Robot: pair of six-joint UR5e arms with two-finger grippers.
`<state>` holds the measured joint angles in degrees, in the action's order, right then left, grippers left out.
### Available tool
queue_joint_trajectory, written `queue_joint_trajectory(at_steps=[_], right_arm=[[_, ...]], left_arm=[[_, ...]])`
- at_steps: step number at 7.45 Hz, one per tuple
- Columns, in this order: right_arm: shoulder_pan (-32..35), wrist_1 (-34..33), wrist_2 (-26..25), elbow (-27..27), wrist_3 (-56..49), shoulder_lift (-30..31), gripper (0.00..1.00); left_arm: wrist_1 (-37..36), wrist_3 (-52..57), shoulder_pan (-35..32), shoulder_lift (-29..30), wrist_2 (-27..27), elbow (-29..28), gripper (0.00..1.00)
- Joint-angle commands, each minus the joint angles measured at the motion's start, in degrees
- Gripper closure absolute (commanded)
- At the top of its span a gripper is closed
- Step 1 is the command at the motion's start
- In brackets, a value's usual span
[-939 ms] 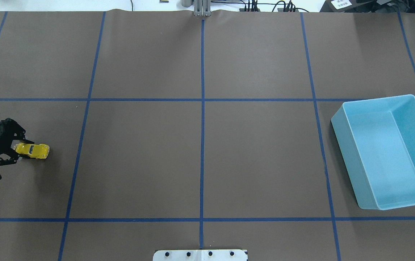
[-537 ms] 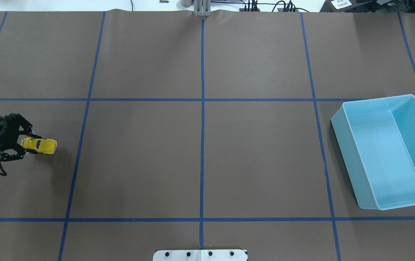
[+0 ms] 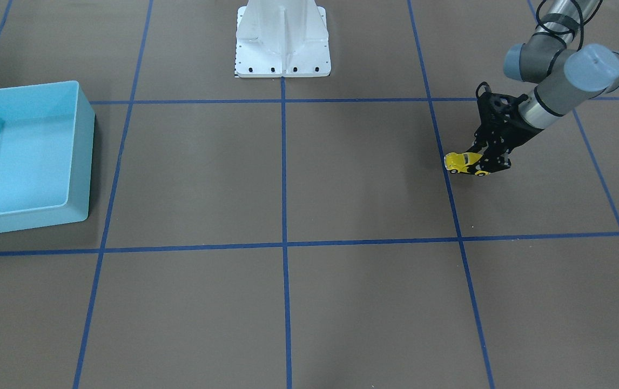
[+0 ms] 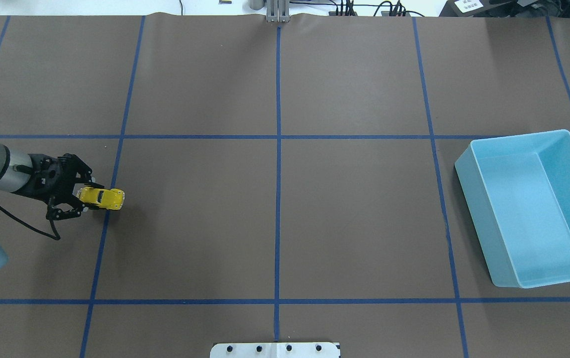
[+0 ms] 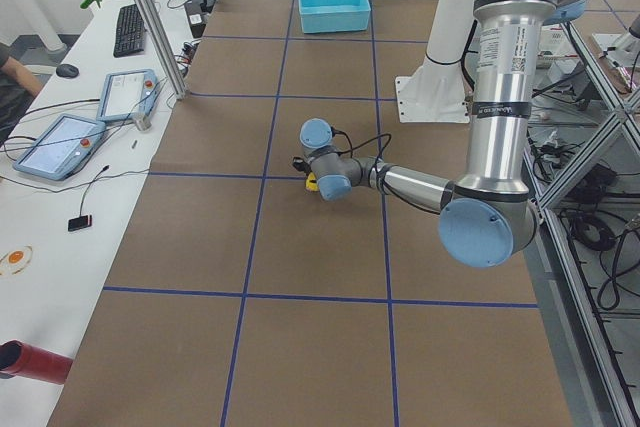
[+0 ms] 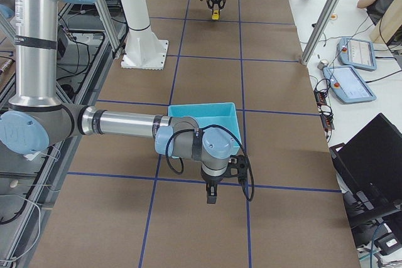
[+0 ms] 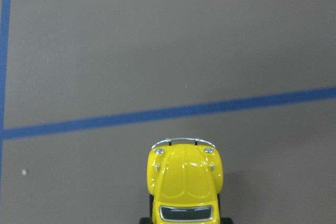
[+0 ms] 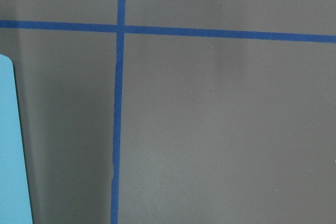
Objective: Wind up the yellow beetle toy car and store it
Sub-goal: 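Roll the held car along the table toward the bin with the left gripper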
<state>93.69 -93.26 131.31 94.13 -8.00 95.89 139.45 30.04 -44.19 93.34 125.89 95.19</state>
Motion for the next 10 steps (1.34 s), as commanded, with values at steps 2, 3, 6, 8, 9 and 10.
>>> queue_joint_trajectory(at_steps=[2,3,6,8,9,10], right_arm=[[0.0,0.0,0.0,0.0,0.0,0.1,0.01],[0.0,0.0,0.0,0.0,0.1,0.3,0.01],[0.0,0.0,0.0,0.0,0.0,0.4,0.01],[0.0,0.0,0.0,0.0,0.0,0.4,0.01],[0.0,0.0,0.0,0.0,0.0,0.4,0.01],[0.0,0.0,0.0,0.0,0.0,0.4,0.01]], left_arm=[[0.2,-1.4,3.1,0.7,-2.0,0.0,0.83],[0.2,-1.1,3.2,0.4,-2.0,-0.4,0.83],[2.7,-1.0,3.2,-3.5,-1.3,0.0,0.83],[4.5,-1.1,3.2,-5.5,-1.2,0.0,0.83],[4.7,-1.1,3.0,-6.1,-0.9,0.0,0.83],[5.1,-1.0,2.4,-6.8,0.2,-0.1,0.83]])
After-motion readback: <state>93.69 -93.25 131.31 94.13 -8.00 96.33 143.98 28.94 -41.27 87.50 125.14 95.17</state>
